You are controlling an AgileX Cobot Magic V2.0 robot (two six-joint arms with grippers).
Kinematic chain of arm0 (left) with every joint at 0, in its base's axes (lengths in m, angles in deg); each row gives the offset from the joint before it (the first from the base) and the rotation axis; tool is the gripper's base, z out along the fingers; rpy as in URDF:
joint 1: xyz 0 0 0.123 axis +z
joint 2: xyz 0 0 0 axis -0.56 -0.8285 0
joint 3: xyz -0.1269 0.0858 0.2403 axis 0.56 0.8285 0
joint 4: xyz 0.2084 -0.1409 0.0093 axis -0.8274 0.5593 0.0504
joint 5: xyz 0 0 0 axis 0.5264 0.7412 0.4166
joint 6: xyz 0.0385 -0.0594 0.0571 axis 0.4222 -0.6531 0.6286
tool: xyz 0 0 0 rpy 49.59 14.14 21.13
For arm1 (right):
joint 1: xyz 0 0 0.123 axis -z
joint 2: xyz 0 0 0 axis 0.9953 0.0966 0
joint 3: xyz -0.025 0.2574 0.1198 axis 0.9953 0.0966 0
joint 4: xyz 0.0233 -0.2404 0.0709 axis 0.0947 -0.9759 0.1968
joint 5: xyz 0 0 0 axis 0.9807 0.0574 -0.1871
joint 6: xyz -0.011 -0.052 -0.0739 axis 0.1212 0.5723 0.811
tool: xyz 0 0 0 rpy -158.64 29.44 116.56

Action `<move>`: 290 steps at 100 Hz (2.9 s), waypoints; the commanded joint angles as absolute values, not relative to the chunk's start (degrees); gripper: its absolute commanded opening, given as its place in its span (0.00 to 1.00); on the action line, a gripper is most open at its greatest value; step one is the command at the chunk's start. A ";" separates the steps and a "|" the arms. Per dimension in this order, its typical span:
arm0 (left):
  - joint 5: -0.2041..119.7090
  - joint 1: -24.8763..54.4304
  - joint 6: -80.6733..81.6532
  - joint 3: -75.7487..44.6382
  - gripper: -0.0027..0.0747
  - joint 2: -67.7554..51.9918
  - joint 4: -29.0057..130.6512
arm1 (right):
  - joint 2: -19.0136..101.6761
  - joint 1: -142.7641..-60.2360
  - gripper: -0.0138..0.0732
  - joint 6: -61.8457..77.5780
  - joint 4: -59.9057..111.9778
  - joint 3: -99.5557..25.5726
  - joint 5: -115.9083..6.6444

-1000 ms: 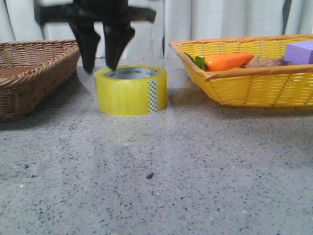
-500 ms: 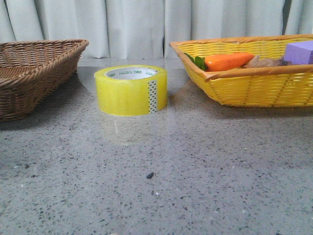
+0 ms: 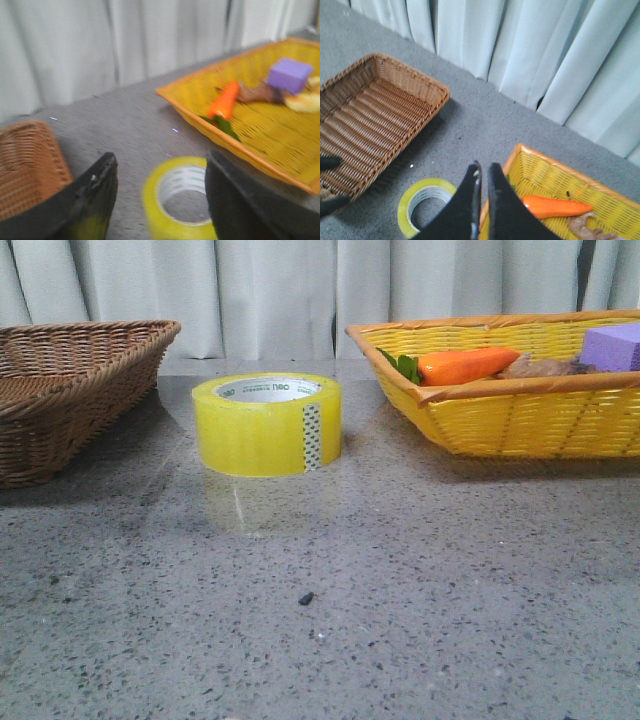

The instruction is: Transfer tape with both arms

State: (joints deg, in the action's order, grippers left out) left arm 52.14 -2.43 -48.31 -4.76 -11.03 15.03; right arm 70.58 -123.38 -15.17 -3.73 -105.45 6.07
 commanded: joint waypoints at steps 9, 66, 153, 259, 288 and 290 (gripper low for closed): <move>58.71 -7.32 -48.55 -14.23 0.51 -18.11 14.25 | 64.87 -123.21 0.07 -15.27 -6.28 -106.81 4.90; 84.23 -10.63 -30.71 -37.20 0.51 -41.03 26.40 | 62.27 -123.21 0.07 -15.27 -6.36 -106.81 7.24; 79.62 -9.34 -30.40 -38.03 0.24 -49.54 26.56 | 62.27 -123.21 0.07 -15.27 -6.36 -106.81 7.38; 91.79 5.06 -30.77 -45.96 0.01 -28.80 19.32 | 62.27 -123.21 0.07 -15.27 -6.36 -106.81 7.16; 92.28 15.13 -30.77 -38.67 0.01 -28.46 20.70 | 62.27 -123.21 0.07 -15.27 -6.36 -106.81 7.16; 91.30 15.27 -30.77 -37.92 0.01 -28.46 20.81 | 62.27 -123.21 0.07 -15.27 -6.36 -106.81 7.16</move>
